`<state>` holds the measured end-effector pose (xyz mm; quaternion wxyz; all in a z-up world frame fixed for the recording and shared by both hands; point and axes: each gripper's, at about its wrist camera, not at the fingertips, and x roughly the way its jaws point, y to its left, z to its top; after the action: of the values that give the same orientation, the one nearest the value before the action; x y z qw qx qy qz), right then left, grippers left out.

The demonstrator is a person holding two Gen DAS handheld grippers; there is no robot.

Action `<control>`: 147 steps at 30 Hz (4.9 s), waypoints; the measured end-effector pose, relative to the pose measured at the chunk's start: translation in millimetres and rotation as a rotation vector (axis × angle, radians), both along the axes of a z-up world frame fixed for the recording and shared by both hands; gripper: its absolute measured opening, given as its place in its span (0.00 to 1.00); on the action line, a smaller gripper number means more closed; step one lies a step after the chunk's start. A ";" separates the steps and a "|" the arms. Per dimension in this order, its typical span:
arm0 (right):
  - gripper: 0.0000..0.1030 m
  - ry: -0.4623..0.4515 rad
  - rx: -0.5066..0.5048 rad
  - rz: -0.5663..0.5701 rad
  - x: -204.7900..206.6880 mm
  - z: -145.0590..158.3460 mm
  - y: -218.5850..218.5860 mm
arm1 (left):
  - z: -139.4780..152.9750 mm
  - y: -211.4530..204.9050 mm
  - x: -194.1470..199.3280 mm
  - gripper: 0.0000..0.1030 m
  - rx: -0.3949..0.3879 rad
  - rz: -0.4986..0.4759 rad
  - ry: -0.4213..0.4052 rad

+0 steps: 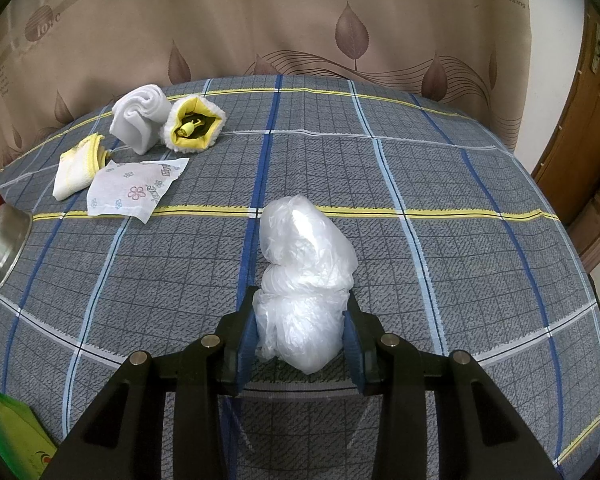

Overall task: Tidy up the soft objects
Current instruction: 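Carry the red-ribboned bag with the left gripper into the tray and release, then carry the plastic bag with the right gripper into the tray and release, then move the right gripper to the printed wipe packet and grasp it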

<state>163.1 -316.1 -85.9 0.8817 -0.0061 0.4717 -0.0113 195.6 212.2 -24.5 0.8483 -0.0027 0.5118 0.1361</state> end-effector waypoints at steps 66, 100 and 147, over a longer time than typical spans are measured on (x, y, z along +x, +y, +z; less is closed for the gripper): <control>0.28 0.039 0.074 0.595 -3.3 94.4 306.7 | -10.9 78.2 -163.2 0.42 0.005 0.289 -0.163; 0.32 0.085 0.002 0.680 10.9 35.9 449.3 | -12.1 99.4 -172.8 0.42 -0.043 0.371 -0.183; 0.70 0.086 -0.045 0.277 47.3 87.3 143.5 | -18.0 71.5 -164.1 0.42 0.050 0.293 -0.151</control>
<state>210.4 -172.6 1.4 0.8536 -0.0911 0.5031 0.1002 31.5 283.7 -42.4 0.8552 -0.0664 0.4372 0.2703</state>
